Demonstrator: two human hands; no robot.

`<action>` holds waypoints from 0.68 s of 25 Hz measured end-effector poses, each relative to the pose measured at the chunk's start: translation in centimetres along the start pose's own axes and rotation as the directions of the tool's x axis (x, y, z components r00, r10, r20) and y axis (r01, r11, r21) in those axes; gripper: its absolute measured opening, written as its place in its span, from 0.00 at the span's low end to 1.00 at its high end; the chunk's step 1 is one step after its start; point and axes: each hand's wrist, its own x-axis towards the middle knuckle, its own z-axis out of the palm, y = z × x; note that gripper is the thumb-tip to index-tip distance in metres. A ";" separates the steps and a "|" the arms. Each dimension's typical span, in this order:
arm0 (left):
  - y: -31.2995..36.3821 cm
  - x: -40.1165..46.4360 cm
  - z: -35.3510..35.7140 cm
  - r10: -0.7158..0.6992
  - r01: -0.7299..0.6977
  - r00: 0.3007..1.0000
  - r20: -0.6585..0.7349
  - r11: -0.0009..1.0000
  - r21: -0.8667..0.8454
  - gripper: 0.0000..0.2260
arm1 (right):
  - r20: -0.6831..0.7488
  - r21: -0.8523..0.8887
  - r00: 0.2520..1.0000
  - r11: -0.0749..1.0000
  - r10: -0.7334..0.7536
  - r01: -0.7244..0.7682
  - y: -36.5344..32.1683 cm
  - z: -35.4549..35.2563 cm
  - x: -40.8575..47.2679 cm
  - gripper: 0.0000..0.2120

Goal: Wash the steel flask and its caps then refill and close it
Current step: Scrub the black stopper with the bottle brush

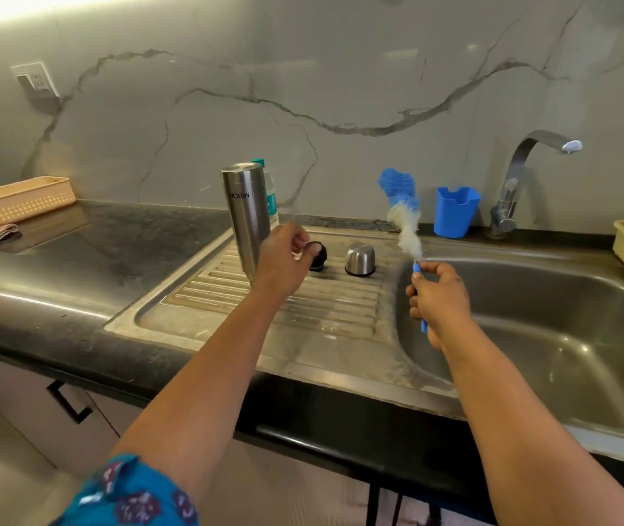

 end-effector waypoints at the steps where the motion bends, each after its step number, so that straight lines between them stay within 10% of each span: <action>1: 0.1 0.7 1.2 -0.076 0.071 0.989 0.125 0.997 0.039 0.11 | -0.001 -0.004 1.000 1.000 -0.002 0.002 0.0 -0.2 0.1 0.08; 10: -2.6 4.6 6.9 -0.412 0.307 0.880 0.235 0.873 0.380 0.21 | -0.007 -0.172 1.000 0.985 -0.006 0.005 1.6 0.2 2.0 0.08; 17: 3.1 2.3 5.9 -0.423 0.423 0.904 -0.059 0.906 -0.014 0.25 | -0.101 -0.264 0.992 0.963 -0.076 0.047 0.1 -2.9 1.4 0.12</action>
